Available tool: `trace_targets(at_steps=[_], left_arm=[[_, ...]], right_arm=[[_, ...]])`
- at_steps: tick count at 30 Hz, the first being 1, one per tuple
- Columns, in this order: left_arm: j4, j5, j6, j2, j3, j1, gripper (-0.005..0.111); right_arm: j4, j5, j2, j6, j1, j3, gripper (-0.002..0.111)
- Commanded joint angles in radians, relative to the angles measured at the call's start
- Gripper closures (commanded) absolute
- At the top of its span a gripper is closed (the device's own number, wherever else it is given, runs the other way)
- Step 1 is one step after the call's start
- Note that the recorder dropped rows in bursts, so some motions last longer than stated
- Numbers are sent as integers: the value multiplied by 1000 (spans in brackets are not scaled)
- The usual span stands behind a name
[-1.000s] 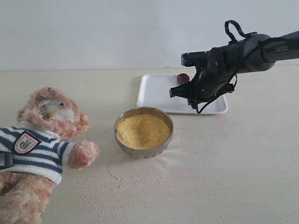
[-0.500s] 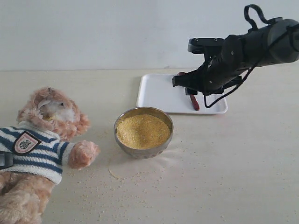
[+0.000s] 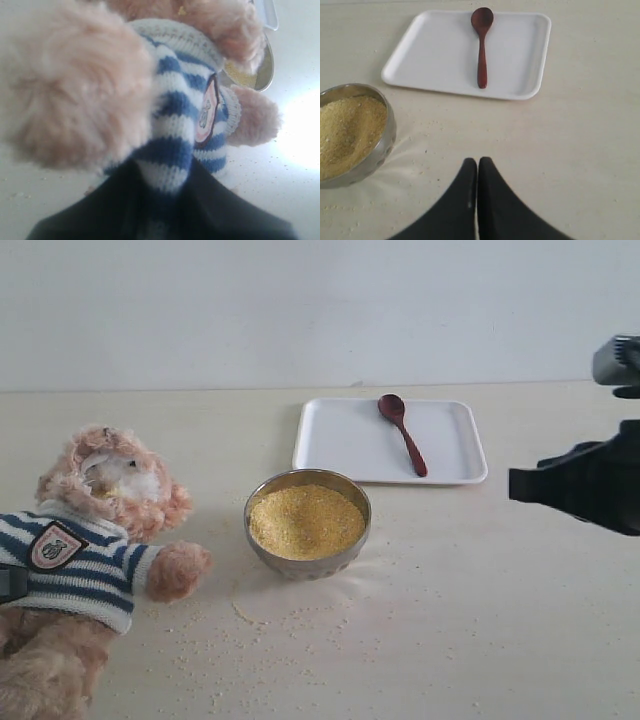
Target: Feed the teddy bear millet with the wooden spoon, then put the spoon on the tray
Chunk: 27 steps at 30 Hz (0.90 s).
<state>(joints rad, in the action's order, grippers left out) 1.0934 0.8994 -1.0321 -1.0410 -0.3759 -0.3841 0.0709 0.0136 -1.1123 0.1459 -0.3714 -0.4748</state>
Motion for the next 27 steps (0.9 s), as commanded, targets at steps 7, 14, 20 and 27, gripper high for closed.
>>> trace_targets(at_steps=[7,14,20,27], left_arm=[[16,8,-6,8,2,-3,102],[16,8,-6,8,2,-3,102],[16,8,-6,8,2,-3,102],[16,8,-6,8,2,-3,102]], right_arm=[[2,217,270,1,3,51,108],[2,217,311,1,3,51,108],[2,217,311,1,3,51,108],[-13,275,461,-6,3,53,108]])
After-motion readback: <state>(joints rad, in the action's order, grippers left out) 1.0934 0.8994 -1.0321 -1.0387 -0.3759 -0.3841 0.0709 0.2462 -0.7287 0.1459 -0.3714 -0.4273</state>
